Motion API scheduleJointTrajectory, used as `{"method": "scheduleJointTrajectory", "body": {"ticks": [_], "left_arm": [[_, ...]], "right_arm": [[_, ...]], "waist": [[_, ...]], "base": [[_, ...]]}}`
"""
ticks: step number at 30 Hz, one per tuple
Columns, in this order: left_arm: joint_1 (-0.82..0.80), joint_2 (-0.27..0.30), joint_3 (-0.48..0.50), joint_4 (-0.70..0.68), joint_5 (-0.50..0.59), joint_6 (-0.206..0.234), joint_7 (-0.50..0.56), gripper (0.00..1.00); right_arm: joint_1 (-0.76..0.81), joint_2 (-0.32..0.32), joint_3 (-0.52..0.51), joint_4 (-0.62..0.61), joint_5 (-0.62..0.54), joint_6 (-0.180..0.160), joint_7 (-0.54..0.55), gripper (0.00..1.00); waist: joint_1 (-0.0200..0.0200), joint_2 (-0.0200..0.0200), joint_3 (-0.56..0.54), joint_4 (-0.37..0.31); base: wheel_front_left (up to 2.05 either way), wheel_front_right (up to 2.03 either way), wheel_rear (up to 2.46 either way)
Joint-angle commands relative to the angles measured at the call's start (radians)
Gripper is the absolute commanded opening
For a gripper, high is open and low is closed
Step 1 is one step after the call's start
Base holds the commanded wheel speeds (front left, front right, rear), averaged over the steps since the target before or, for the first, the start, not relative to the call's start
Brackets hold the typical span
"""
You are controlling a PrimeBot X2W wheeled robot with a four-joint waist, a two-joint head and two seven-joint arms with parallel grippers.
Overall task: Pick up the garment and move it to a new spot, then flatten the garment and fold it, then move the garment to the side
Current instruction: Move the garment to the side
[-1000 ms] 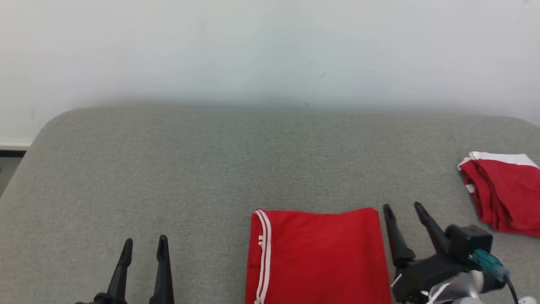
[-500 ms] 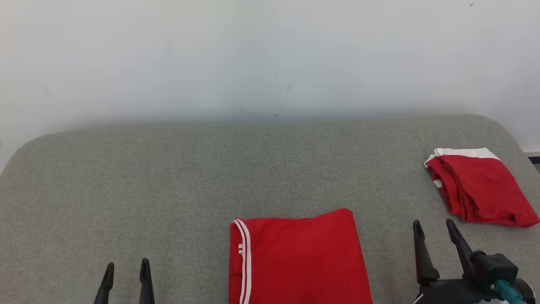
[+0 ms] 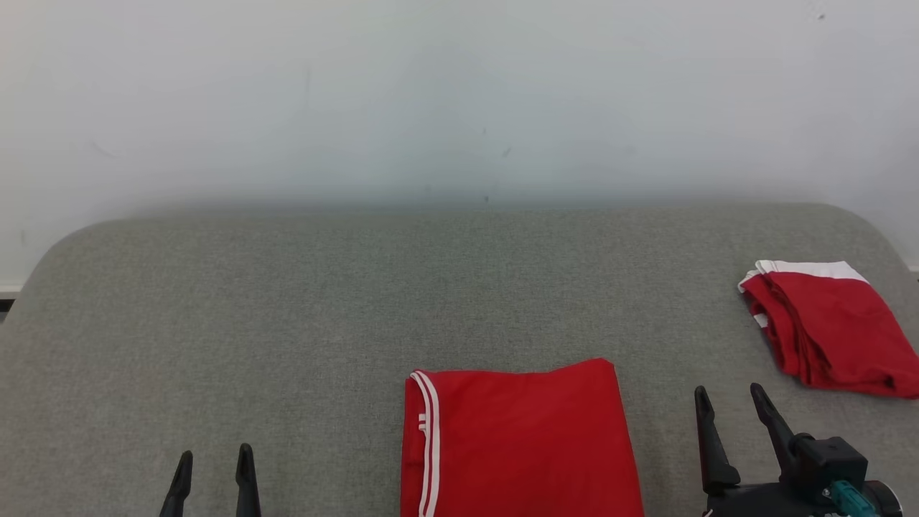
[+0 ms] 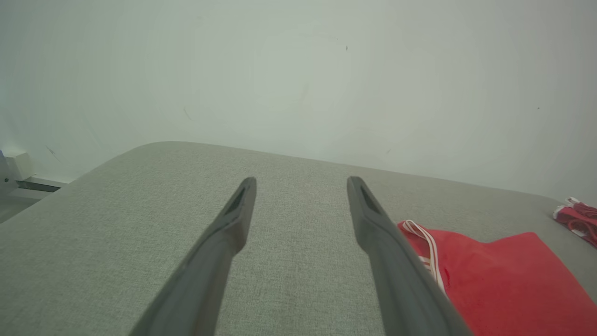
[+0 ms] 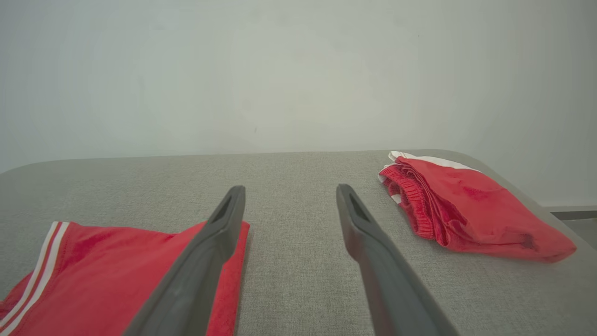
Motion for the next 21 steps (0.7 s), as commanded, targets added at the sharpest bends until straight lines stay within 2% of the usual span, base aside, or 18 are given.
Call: {"method": "scheduleJointTrajectory", "body": {"ticks": [1,18,21], "left_arm": [[0.015,0.0,-0.004,-0.005,-0.001,0.002,-0.003,1.0],[0.025,0.0,-0.032,-0.026,-0.001,0.028,-0.003,1.0],[0.028,0.0,-0.039,-0.03,-0.001,0.033,-0.003,1.0]], "right_arm": [[-0.003,0.0,0.002,-0.002,0.002,-0.003,0.006,1.0],[-0.002,0.0,0.01,-0.002,0.016,-0.003,0.018,1.0],[-0.006,0.0,0.01,-0.008,0.018,-0.003,0.048,1.0]], "waist": [[0.0001,0.0,0.001,0.007],[0.0001,0.0,0.011,0.017],[0.0001,0.0,0.012,0.02]], "base": [[0.0,0.0,0.0],[0.0,0.0,0.0],[0.0,0.0,0.0]]}}
